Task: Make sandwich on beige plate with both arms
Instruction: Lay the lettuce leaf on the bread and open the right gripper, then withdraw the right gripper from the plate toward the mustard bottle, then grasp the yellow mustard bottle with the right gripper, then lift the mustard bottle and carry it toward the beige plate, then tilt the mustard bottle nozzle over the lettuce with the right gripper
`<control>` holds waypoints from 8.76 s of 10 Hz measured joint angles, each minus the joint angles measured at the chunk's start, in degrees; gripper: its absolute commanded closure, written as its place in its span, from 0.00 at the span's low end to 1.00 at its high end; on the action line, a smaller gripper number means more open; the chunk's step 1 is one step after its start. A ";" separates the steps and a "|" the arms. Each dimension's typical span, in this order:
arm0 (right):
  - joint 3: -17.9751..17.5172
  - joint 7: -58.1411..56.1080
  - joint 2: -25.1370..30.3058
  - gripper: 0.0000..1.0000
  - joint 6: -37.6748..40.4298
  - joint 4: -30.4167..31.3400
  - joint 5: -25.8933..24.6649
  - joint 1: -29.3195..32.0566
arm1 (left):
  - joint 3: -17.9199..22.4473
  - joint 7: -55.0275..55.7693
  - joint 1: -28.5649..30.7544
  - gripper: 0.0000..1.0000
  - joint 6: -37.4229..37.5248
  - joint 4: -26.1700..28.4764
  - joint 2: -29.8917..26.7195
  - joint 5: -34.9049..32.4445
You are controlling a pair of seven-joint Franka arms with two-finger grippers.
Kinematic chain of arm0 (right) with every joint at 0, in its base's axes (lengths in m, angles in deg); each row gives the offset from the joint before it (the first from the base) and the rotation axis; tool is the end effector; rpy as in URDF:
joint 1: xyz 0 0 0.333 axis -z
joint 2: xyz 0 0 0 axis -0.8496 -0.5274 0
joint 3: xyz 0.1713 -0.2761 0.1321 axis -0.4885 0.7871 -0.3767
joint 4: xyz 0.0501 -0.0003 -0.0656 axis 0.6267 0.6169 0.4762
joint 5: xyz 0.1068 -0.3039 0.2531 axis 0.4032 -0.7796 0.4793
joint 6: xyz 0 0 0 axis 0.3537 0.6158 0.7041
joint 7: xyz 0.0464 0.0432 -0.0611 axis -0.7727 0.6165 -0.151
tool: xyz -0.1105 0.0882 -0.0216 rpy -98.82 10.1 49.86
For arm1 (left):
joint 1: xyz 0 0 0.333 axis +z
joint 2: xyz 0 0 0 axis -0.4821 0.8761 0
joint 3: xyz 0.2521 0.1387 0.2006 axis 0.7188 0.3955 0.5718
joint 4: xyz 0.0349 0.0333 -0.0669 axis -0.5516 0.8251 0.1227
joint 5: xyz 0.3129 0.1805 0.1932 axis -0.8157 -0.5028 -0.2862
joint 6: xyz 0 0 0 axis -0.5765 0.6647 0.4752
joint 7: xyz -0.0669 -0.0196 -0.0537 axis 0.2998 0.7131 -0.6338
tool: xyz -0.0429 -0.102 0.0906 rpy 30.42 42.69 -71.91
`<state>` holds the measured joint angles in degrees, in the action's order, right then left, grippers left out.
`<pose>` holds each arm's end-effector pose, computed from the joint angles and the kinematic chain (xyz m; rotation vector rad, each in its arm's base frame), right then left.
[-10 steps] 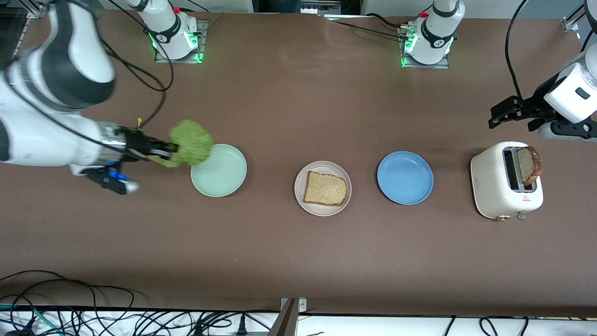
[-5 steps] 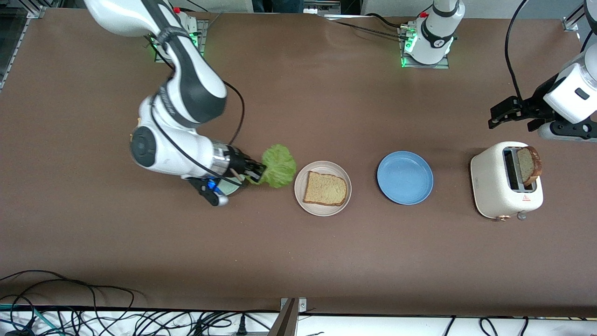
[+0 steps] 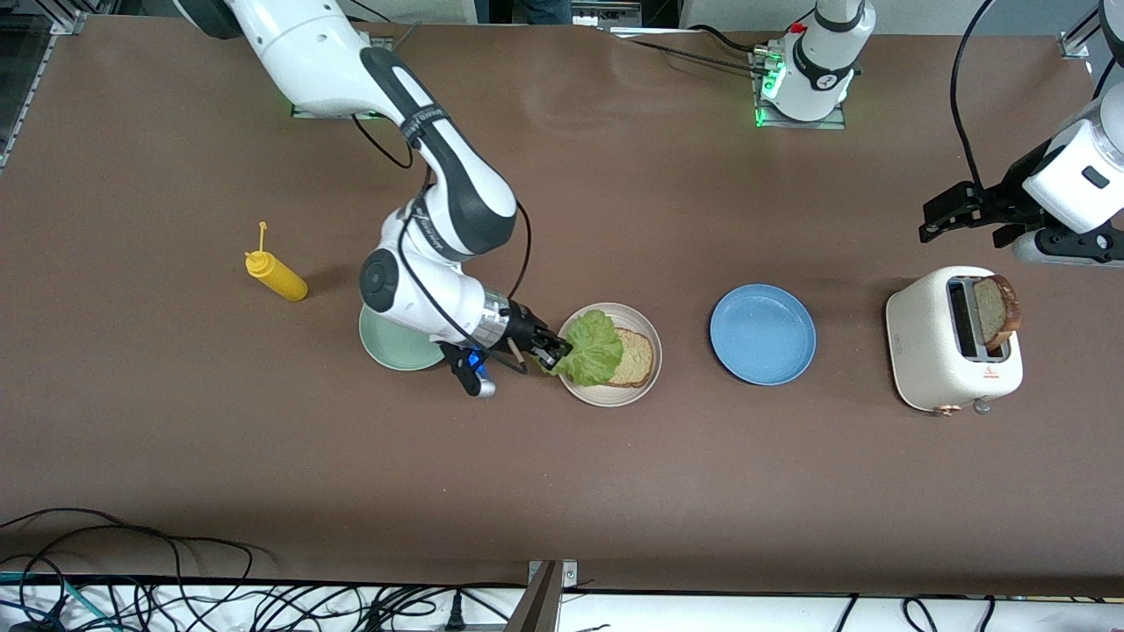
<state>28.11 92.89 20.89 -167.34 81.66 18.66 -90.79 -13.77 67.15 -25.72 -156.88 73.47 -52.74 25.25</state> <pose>0.6687 0.4880 0.2708 -2.3099 1.0744 0.3000 0.5845 -0.0270 0.5860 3.0877 -0.0384 -0.0679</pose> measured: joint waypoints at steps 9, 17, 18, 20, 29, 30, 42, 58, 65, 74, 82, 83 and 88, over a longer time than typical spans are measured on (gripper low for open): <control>-0.07 0.06 -6.57 1.00 -8.95 -0.09 8.62 -4.44 | 0.00 0.00 0.00 0.00 0.00 -0.01 0.02 0.00; 0.13 0.07 -6.87 0.15 -9.58 -1.94 8.68 -4.23 | 0.00 0.00 0.00 0.00 0.00 -0.01 0.02 0.00; 0.20 0.42 -6.86 0.14 -9.37 -2.98 8.76 -4.05 | 0.00 0.00 0.00 0.00 0.00 -0.01 0.02 0.00; 0.62 2.12 -6.81 0.12 -6.06 -5.31 8.77 -3.36 | 0.00 0.00 0.00 0.00 0.00 -0.01 0.02 0.00; 23.71 -25.51 8.06 0.00 51.29 -10.19 -5.24 2.72 | 0.00 0.00 0.01 0.00 0.01 -0.01 0.05 0.00; 25.71 -34.35 9.42 0.01 54.59 -9.98 -9.74 2.74 | 0.00 0.00 0.01 0.00 0.01 -0.01 0.06 0.00; 49.64 -128.53 17.57 0.00 45.27 21.25 -12.44 3.38 | 0.03 0.00 0.02 0.00 0.01 -0.02 0.07 0.00; 50.57 -187.46 8.59 0.02 44.88 41.36 22.35 10.92 | 0.04 0.00 0.02 0.00 0.01 -0.02 0.07 0.00; 47.62 -187.59 6.98 1.00 44.93 42.89 25.64 11.66 | 0.04 0.00 0.02 0.00 0.01 -0.02 0.07 0.00; 53.51 -183.87 7.30 1.00 42.92 33.42 26.68 -0.86 | 0.05 0.00 0.03 0.00 0.01 -0.02 0.07 0.00; 61.34 -136.22 7.18 1.00 25.69 19.22 3.27 -33.68 | 0.06 0.00 0.01 0.00 0.02 -0.02 0.07 0.00; 61.17 -129.57 6.24 1.00 23.67 18.16 -1.96 -36.56 | 0.05 0.00 0.02 0.00 0.02 -0.02 0.07 0.00; 58.34 -106.35 -6.08 1.00 18.33 10.81 -22.18 -47.13 | 0.11 0.00 0.03 0.00 0.03 -0.02 0.08 0.00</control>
<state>86.45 -13.46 14.81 -149.01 92.47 -3.53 -137.92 -13.66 67.15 -25.69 -156.86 73.45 -52.67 25.25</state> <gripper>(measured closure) 0.868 0.000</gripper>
